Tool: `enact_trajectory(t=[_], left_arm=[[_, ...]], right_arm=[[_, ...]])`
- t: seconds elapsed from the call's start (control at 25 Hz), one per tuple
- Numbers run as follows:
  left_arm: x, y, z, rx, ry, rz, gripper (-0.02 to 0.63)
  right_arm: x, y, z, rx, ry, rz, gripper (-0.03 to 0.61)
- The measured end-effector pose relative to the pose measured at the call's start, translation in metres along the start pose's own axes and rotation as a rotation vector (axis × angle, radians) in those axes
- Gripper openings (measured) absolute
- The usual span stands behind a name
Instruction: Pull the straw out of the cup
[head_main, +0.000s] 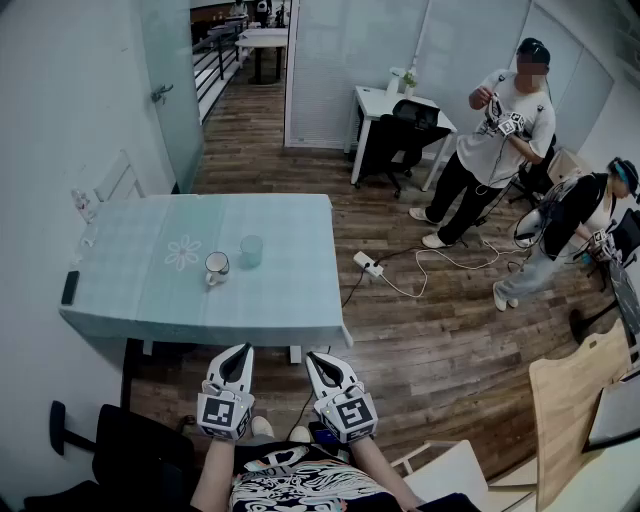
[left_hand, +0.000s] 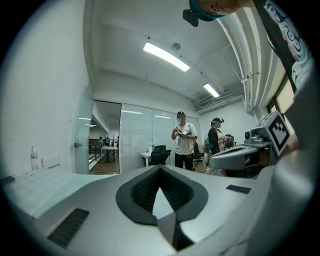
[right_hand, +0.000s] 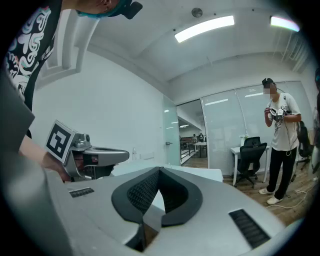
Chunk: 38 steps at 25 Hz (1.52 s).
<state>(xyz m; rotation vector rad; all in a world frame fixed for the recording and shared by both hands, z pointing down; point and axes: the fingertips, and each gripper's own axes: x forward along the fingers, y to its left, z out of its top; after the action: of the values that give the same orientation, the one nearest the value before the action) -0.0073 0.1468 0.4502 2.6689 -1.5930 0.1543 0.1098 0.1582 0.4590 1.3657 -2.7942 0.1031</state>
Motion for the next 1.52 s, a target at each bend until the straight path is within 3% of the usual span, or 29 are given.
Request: enact_trajectory(t=[0.76,1.52], left_arm=[[-0.004,-0.013,-0.003,0.026,0.0,0.006,0.003],[-0.011,0.004,-0.003,0.036,-0.009,0.084,0.003]], right_arm=[[-0.012,-0.012,-0.001,0.009,-0.006,-0.029,0.021],[-0.003,-0.019,0.001,0.019,-0.042,-0.017,0.021]])
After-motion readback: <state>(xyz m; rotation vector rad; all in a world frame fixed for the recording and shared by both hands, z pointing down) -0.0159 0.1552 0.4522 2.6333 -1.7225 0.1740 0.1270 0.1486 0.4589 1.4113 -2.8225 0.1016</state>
